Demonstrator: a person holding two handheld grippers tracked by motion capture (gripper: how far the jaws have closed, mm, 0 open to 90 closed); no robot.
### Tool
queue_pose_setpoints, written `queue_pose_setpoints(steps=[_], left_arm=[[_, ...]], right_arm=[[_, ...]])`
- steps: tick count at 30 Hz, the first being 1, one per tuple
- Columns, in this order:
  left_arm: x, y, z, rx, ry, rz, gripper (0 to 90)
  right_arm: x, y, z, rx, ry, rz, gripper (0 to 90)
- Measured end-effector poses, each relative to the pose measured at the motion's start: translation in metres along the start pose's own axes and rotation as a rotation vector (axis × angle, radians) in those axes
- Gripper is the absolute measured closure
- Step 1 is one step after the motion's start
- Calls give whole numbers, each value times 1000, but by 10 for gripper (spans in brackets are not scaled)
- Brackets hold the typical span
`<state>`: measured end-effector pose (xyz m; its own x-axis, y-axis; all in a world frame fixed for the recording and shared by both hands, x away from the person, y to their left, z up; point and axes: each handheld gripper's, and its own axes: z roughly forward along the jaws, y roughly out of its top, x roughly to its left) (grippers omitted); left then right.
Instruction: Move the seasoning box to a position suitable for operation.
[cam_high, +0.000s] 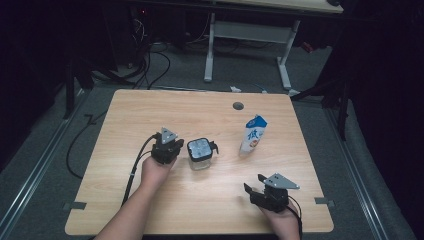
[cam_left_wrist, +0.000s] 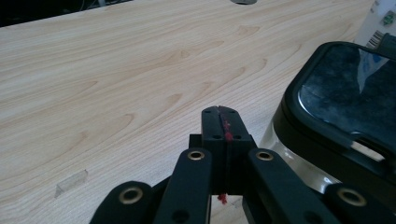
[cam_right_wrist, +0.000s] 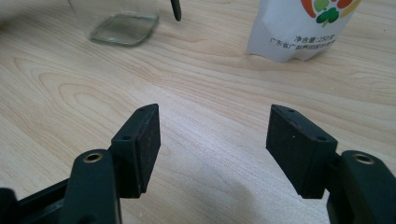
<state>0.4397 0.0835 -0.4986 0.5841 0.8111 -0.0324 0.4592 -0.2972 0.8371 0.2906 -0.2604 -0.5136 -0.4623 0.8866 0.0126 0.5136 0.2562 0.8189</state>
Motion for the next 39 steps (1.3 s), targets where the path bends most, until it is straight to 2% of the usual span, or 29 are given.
queue_pose_setpoints(steps=[3,7,12,15,17,23,32,39], left_arm=[[-1,-1,3,-1,-4,10,900],[-1,-2,8,5,-8,1,900],[-2,-3,12,-4,-21,-3,900],[-4,-4,13,-1,-29,4,900],[-5,-4,13,1,-42,12,900],[-12,-5,8,1,-43,48,900],[-27,-13,-4,-24,-78,64,900],[-43,-20,-17,-42,-113,81,900]], right_arm=[[-1,0,0,7,4,16,357],[-2,0,0,16,11,56,353],[0,0,0,22,23,53,343],[2,0,0,19,30,35,327],[3,0,0,23,30,45,313],[2,0,1,23,29,47,312],[2,-1,2,27,30,45,317],[3,-2,3,38,32,43,317]])
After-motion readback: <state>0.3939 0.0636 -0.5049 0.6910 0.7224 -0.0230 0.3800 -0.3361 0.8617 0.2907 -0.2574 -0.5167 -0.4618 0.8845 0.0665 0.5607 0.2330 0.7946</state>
